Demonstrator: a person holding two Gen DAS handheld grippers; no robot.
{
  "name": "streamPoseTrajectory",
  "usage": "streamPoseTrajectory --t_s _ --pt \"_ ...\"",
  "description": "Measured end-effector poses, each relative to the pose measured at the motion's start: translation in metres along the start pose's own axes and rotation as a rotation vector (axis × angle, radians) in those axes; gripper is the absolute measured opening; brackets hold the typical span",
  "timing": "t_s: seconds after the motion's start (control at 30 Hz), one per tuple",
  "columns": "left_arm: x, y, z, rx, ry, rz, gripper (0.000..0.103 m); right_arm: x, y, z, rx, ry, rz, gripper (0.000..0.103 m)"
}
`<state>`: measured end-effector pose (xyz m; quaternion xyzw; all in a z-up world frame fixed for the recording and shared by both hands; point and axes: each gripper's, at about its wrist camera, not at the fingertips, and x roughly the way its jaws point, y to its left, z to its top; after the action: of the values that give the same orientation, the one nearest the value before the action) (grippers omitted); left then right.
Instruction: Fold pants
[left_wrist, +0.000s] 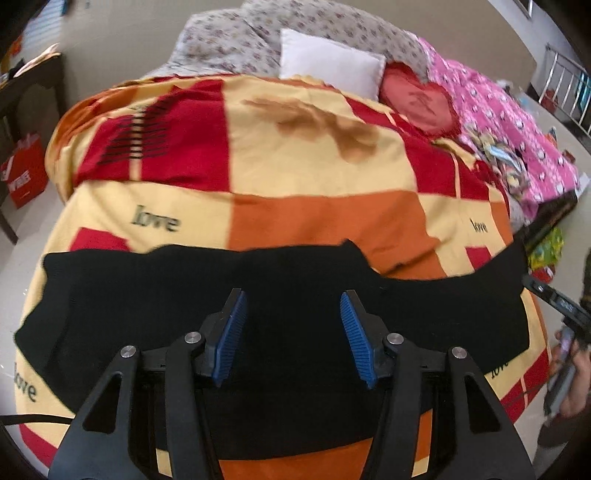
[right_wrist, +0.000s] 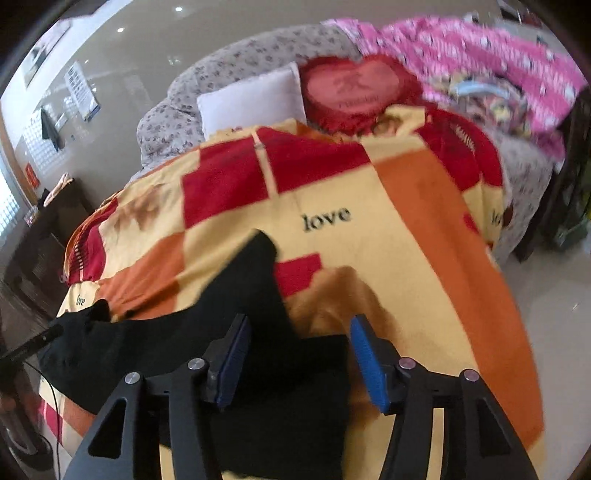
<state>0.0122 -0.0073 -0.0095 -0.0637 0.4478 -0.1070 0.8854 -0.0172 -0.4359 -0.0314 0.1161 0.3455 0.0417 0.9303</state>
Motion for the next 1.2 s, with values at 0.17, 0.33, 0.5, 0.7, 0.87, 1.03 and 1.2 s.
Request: streamPoseTrajectory --t_s 0.17,0.33,0.5,0.7,0.87,1.03,1.2 --pt "0.009 -0.013 -0.002 0.016 0.032 0.005 0.053 0.034 -0.01 0.004 0.034 0.031 0.275 0.043" --pt "0.007 -0.013 -0.002 0.006 0.034 0.01 0.053 -0.002 0.001 -0.001 0.038 -0.05 0.373 0.003" --pt "0.009 -0.016 -0.003 0.015 0.031 0.0 0.053 -0.061 0.027 -0.012 -0.048 -0.047 0.308 0.003" --pt "0.02 -0.038 -0.011 0.072 0.06 -0.008 0.053 -0.037 0.01 -0.043 -0.092 0.076 -0.032 0.003" --pt "0.019 -0.048 -0.012 0.1 0.053 -0.011 0.053 -0.033 0.002 -0.046 -0.063 0.066 -0.05 0.003" --pt "0.019 -0.057 -0.01 0.105 0.048 -0.024 0.053 -0.051 0.024 -0.039 -0.108 0.008 0.013 0.044" --pt "0.021 -0.07 -0.012 0.133 0.059 -0.035 0.053 -0.03 0.036 -0.04 -0.173 0.04 -0.088 0.05"
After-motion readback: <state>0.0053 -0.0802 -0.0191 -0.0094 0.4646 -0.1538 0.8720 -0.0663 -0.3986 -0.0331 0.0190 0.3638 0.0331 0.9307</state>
